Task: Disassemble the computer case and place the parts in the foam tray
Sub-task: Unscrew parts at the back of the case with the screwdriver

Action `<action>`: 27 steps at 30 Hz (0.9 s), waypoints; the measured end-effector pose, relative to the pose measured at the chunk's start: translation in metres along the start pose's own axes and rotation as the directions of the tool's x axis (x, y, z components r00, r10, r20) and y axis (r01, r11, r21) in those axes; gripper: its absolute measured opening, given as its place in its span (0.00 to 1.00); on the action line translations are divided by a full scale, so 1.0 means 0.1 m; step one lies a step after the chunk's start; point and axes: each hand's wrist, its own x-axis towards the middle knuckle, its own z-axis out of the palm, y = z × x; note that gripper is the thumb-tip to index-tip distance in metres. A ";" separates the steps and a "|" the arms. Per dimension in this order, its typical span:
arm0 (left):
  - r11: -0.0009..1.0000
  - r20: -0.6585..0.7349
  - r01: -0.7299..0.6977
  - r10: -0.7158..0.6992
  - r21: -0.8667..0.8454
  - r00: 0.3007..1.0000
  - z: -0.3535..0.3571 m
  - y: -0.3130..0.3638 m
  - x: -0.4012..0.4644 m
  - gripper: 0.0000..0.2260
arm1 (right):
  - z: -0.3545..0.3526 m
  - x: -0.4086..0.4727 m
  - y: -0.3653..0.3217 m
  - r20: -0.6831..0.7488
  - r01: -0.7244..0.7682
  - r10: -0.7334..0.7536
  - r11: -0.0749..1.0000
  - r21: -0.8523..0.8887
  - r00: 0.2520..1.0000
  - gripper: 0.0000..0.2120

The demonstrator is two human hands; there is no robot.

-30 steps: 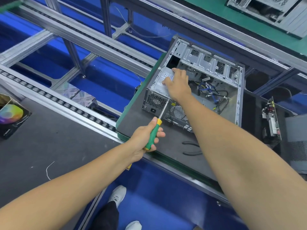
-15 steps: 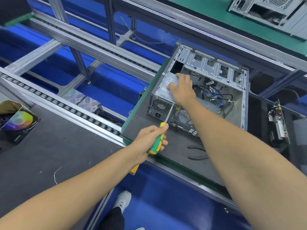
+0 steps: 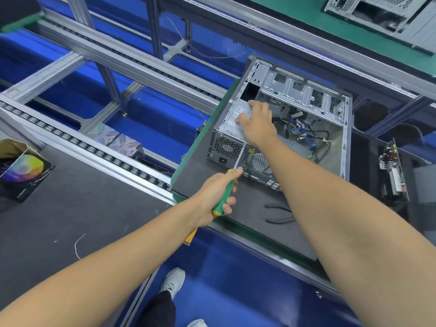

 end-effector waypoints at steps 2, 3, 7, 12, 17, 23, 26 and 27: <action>0.997 -0.045 -0.066 0.068 0.048 0.997 -0.01 -0.03 0.02 0.19 | 0.00 0.00 0.00 0.002 0.004 -0.004 1.000 0.000 1.000 0.29; 0.992 -0.067 -0.105 0.109 0.064 0.992 -0.03 -0.04 0.03 0.19 | 0.00 0.00 0.00 0.004 0.003 -0.003 1.000 -0.001 1.000 0.29; 0.980 0.003 -0.160 0.161 0.118 0.987 -0.10 0.00 0.02 0.19 | 0.01 0.00 0.00 0.004 0.002 -0.002 1.000 -0.004 1.000 0.29; 0.999 0.050 -0.032 0.030 0.036 0.998 -0.11 0.00 0.04 0.25 | 0.01 0.01 0.00 0.003 0.001 -0.001 1.000 -0.013 1.000 0.30; 0.994 0.029 -0.094 0.092 0.051 0.995 -0.08 -0.04 0.05 0.22 | 0.00 0.00 -0.01 0.007 -0.005 0.005 1.000 -0.009 1.000 0.30; 0.938 -0.031 -0.299 0.309 0.176 0.951 -0.07 -0.08 0.13 0.13 | 0.00 -0.01 0.00 0.002 0.001 -0.001 1.000 -0.009 1.000 0.29; 0.932 -0.006 -0.333 0.338 0.143 0.941 -0.08 -0.09 0.13 0.13 | -0.01 -0.01 0.00 -0.002 0.008 -0.008 1.000 -0.005 1.000 0.29; 0.929 0.015 -0.341 0.342 0.146 0.939 -0.10 -0.13 0.13 0.13 | -0.01 -0.01 0.00 -0.002 0.011 -0.011 1.000 -0.001 1.000 0.29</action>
